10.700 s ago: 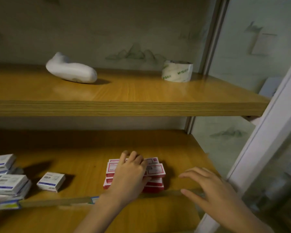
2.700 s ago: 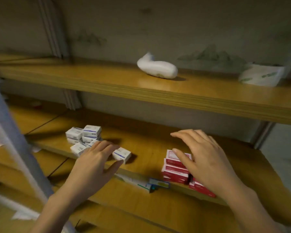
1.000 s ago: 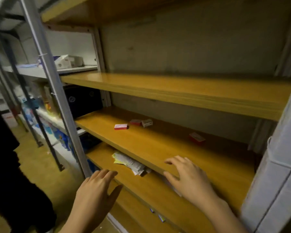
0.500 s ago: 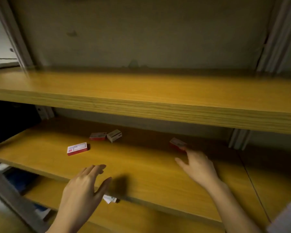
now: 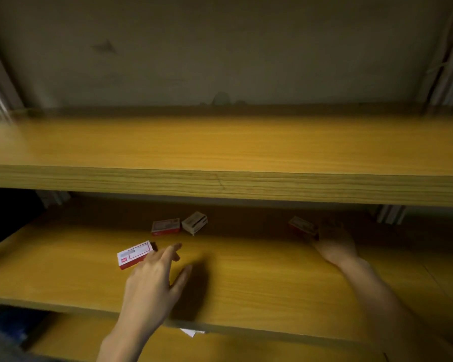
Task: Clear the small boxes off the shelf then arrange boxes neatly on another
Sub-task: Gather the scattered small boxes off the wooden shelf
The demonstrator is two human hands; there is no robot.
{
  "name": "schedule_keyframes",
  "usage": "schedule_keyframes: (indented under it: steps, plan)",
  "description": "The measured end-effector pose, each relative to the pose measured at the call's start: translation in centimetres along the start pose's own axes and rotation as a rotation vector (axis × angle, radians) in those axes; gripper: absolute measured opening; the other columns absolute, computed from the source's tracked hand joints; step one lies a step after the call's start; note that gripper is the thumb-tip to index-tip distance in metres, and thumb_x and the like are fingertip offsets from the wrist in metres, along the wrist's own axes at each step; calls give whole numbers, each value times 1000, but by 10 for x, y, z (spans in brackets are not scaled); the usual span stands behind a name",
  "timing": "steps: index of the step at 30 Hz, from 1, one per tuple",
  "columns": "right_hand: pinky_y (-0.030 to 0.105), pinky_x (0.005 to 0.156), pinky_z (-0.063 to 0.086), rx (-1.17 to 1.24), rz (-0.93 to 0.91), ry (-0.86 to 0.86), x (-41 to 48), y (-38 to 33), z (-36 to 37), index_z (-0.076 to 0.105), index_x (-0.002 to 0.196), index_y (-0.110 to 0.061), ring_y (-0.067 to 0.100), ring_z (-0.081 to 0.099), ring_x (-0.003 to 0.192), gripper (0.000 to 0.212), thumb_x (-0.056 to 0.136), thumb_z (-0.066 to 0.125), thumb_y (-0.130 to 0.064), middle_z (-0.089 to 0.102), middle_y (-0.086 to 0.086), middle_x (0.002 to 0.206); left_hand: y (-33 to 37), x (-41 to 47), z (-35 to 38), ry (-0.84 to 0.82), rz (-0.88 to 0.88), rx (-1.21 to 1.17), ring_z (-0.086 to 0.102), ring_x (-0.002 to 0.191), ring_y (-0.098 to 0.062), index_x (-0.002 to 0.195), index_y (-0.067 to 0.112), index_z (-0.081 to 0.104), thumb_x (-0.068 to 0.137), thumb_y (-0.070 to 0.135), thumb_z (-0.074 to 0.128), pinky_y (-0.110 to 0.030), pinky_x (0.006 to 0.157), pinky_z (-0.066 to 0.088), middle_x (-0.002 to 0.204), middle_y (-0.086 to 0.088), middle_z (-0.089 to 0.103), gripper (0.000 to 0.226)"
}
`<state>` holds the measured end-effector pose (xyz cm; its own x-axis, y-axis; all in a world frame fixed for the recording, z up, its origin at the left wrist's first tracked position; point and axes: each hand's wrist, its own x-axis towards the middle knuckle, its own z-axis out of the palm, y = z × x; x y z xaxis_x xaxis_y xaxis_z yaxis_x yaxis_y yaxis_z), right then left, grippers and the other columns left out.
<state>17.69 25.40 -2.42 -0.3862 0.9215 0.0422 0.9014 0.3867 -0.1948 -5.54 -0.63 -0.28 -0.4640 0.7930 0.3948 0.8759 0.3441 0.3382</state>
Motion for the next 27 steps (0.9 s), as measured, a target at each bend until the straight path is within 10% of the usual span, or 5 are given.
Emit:
schedule_keyframes:
  steps: [8,12,27]
  plan:
    - [22,78,40,85,-161,158,-54,-42,-17,53,112,-19,10,53,89,40,87,45,-49,59,3,107,-29,61,17,-31,-48,124,51,110,-27,120,17,55,82,56,50,-39,91,39,109,-10,64,55]
    - [29,95,30,0,-112,187,-86,-57,-27,42,125,-23,14,43,113,47,88,40,-52,50,-1,121,-37,97,39,-94,11,262,47,117,-28,123,16,51,78,65,47,-38,97,32,123,-10,56,66]
    - [20,82,30,9,20,322,-197,-58,-51,42,123,-22,9,42,105,49,83,50,-50,46,-4,121,-14,100,41,-269,263,77,46,109,-35,119,8,48,85,40,55,-46,97,33,116,-18,53,47]
